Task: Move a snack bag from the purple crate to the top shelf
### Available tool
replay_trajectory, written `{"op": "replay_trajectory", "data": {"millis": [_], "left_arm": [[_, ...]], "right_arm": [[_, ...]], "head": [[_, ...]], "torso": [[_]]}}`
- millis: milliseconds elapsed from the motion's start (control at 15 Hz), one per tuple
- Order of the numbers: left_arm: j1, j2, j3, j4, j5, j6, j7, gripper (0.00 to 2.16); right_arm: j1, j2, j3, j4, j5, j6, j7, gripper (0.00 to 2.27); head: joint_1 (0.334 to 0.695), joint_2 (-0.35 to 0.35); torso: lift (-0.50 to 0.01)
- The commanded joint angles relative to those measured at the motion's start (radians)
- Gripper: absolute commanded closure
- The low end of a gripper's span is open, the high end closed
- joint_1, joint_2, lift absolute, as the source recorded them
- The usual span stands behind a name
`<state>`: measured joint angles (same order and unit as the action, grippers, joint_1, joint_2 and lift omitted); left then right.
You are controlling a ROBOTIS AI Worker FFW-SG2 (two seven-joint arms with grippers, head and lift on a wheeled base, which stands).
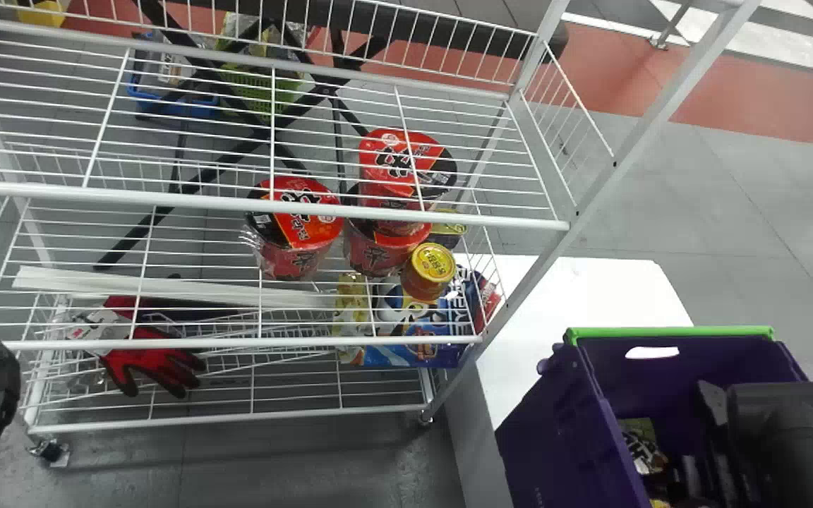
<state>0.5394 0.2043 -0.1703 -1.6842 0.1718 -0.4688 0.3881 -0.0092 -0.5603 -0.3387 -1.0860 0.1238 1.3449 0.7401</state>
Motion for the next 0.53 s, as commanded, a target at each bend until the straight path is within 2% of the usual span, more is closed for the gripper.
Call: {"op": "replay_trajectory", "data": {"millis": [0,267,467], "left_arm": [[0.001,0.003,0.000,-0.003,0.000,-0.004,0.002,0.11],[0.002,0.006,0.000,-0.002,0.002,-0.004,0.002,0.11],[0.002,0.006,0.000,-0.003,0.002,-0.004,0.002,0.11]], "right_arm": [[-0.002,0.017,0.047,0.015,0.020,-0.023,0.001,0.14],[-0.002,0.045,0.118,0.040,0.068,-0.106,0.001,0.14],[0.000,0.065,0.127,0.063,0.092,-0.183,-0.002,0.14]], "head": [[0.695,-0.350],[0.695,-0.350],[0.695,-0.350]], "torso": [[-0.456],[-0.456],[-0.456]]}}
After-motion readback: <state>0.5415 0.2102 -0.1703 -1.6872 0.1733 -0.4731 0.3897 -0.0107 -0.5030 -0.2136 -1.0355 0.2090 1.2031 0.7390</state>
